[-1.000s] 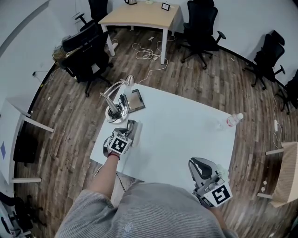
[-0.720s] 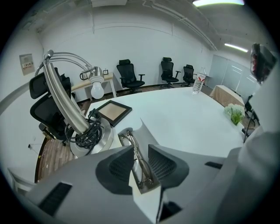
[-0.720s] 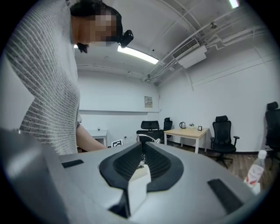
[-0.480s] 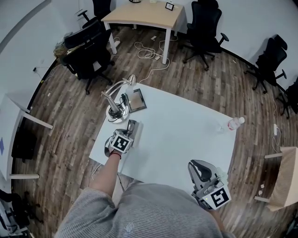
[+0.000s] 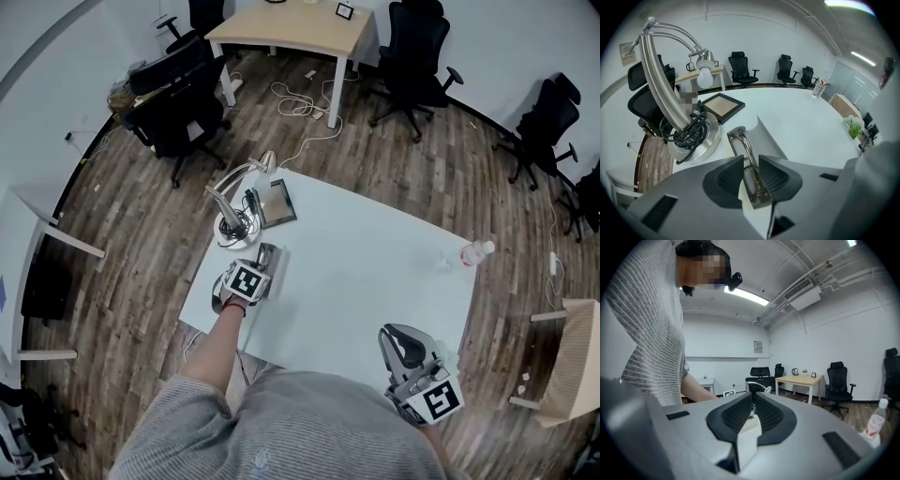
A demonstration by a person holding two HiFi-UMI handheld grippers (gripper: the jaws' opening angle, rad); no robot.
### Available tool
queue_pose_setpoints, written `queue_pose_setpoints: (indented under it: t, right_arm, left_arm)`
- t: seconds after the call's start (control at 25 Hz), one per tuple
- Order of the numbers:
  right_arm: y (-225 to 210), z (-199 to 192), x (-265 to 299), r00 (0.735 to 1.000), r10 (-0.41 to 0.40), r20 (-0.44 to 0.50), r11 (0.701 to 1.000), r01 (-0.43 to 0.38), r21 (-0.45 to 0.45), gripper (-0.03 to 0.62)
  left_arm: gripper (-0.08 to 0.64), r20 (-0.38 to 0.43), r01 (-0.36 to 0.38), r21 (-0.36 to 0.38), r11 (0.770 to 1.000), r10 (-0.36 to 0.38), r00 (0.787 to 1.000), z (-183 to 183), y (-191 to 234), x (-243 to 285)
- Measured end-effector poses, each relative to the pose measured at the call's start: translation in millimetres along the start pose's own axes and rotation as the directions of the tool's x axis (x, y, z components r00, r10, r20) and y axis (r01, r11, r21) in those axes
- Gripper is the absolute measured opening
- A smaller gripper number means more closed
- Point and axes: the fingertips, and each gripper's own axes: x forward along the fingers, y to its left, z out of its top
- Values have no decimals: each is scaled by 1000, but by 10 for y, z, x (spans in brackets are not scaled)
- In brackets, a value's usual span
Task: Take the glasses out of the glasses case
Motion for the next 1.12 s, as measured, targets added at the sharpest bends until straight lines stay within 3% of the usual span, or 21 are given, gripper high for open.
queue_pose_setpoints:
  t: [0.64, 0.92, 1.12]
  right_arm:
    - [-141, -12, -74, 998, -58, 2, 998, 58, -31, 18]
    - [-164, -3, -101, 997, -72, 6, 997, 72, -33, 18]
    - [-159, -13, -119, 997, -74, 9, 997, 74, -35, 18]
  left_arm:
    - [87, -159, -42, 103, 994, 58, 986, 9, -34, 287]
    - [23, -147, -19, 62, 998, 28, 989, 24, -101, 263]
    - [21, -123, -28, 48, 998, 34, 992, -4, -88, 188]
